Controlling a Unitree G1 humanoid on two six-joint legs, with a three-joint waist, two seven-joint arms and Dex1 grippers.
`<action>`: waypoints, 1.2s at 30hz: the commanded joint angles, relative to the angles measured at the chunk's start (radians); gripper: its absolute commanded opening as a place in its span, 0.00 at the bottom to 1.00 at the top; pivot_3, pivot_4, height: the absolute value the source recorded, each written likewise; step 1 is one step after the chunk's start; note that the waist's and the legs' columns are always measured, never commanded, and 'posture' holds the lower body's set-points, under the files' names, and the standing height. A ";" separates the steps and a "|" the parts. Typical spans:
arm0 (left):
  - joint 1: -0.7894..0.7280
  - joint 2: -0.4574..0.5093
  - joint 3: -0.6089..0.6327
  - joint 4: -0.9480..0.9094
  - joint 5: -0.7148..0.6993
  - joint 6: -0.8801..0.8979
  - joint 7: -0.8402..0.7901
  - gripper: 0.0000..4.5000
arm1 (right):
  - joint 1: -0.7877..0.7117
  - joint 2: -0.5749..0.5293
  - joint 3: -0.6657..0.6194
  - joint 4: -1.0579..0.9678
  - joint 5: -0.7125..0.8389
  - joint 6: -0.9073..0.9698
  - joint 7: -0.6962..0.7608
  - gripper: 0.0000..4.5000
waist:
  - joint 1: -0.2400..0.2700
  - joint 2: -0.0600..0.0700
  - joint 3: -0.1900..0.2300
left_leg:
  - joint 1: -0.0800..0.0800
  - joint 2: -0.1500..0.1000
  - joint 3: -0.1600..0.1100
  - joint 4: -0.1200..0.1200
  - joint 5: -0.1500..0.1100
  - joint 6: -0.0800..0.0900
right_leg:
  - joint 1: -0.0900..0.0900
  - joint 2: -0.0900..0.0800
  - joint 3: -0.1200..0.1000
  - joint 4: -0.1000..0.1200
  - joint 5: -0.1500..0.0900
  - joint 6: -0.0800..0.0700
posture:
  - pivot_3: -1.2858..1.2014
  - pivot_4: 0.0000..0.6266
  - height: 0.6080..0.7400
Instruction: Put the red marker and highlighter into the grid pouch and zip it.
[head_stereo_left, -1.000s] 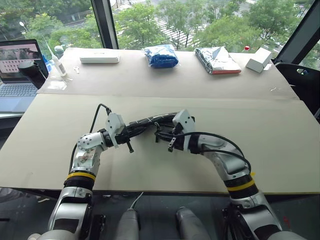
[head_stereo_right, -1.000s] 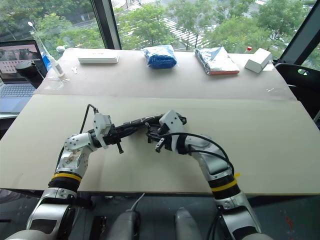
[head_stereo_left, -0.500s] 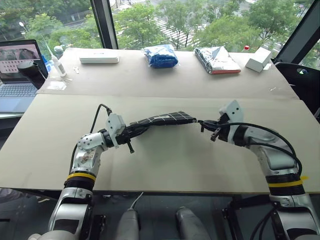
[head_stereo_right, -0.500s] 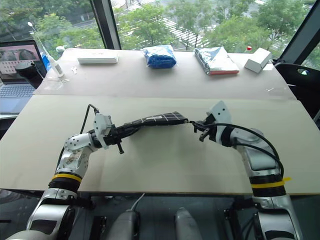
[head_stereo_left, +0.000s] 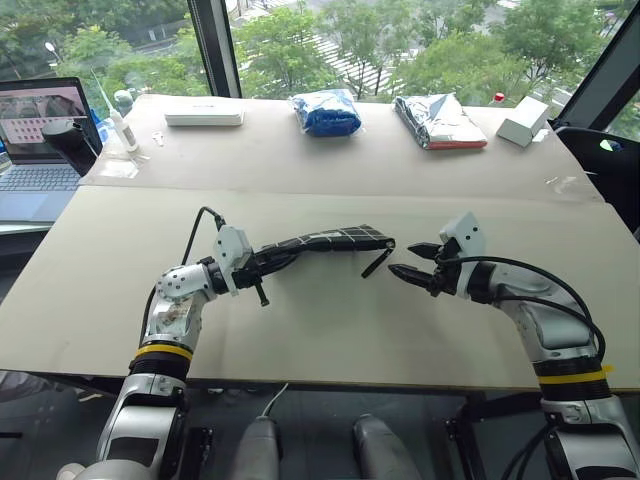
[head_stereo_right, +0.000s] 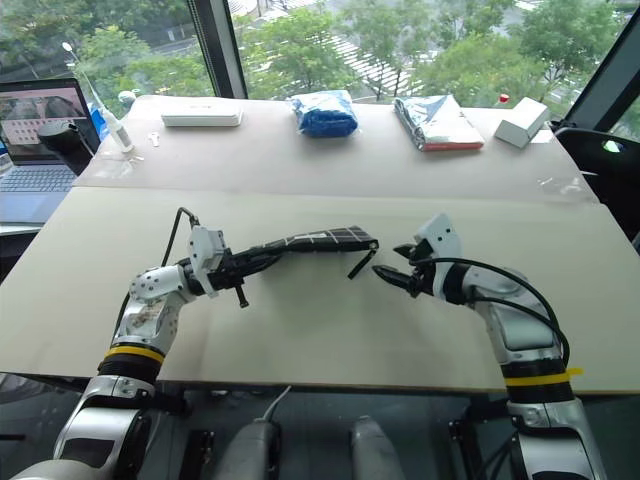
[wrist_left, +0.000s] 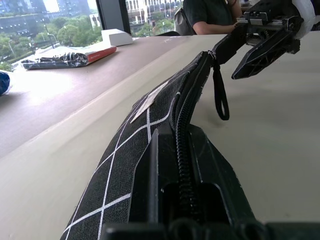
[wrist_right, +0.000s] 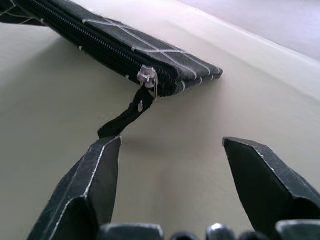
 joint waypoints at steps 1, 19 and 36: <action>-0.038 0.008 -0.012 -0.005 0.005 -0.033 -0.032 0.00 | 0.073 -0.075 -0.072 -0.059 0.049 0.001 0.068 0.77 | 0.003 0.000 0.000 | 0.000 0.000 0.000 0.000 0.000 0.000 | 0.000 0.000 0.000 0.000 0.000 0.000 | 0.52 0.24 1.00; -0.230 -0.060 -0.100 0.325 0.095 -0.313 -0.206 0.19 | 0.441 -0.136 -0.470 -0.317 0.281 -0.022 0.092 0.78 | -0.004 0.000 0.000 | 0.000 -0.001 -0.001 0.000 0.000 0.000 | 0.002 0.000 0.000 -0.001 -0.001 0.001 | 0.52 0.24 1.00; 0.093 0.122 0.061 -0.282 -0.134 0.498 0.028 0.88 | 0.350 -0.150 -0.393 -0.169 0.261 -0.067 0.097 0.78 | -0.010 0.000 0.000 | 0.000 -0.001 -0.003 0.000 0.000 0.000 | 0.002 0.000 0.000 0.000 -0.001 0.002 | 0.52 0.24 1.00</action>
